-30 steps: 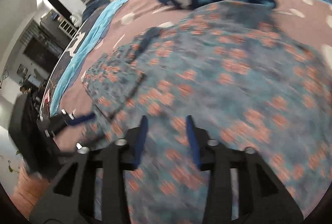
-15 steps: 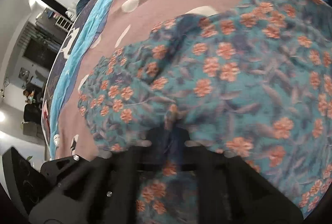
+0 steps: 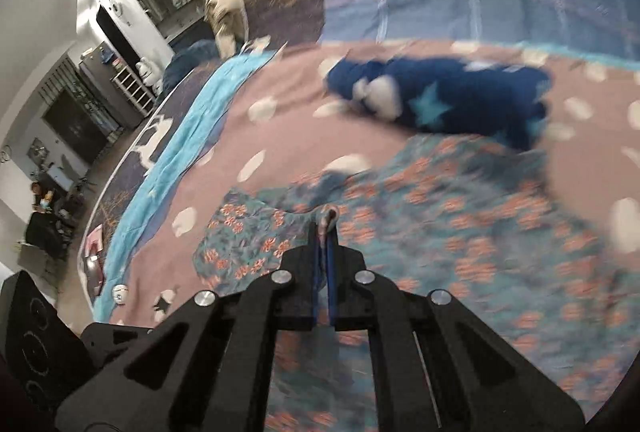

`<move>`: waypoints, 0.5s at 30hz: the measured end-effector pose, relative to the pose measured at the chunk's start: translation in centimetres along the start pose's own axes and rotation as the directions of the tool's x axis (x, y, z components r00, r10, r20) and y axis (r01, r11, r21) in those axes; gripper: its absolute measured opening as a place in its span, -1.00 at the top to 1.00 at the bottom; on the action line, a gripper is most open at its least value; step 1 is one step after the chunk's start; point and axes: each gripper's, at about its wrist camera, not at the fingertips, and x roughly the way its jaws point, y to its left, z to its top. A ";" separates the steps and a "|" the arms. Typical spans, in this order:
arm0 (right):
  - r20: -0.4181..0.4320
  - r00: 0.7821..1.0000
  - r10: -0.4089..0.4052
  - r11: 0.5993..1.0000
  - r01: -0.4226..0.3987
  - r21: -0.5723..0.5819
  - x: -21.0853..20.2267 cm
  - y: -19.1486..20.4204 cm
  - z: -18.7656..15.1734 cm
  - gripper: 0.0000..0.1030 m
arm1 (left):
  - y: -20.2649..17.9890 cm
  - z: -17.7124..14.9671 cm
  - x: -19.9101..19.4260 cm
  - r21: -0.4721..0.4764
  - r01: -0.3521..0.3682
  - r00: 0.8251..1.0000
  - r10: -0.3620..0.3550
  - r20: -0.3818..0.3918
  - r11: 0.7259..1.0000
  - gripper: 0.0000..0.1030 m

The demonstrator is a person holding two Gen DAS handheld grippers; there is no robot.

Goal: Fold small clothes

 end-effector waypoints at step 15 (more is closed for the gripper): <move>-0.015 0.980 -0.196 0.957 0.195 0.217 -4.2 -18.5 -6.8 0.94 | -11.2 0.4 14.2 0.089 0.182 0.966 -0.162 -0.200 0.979 0.91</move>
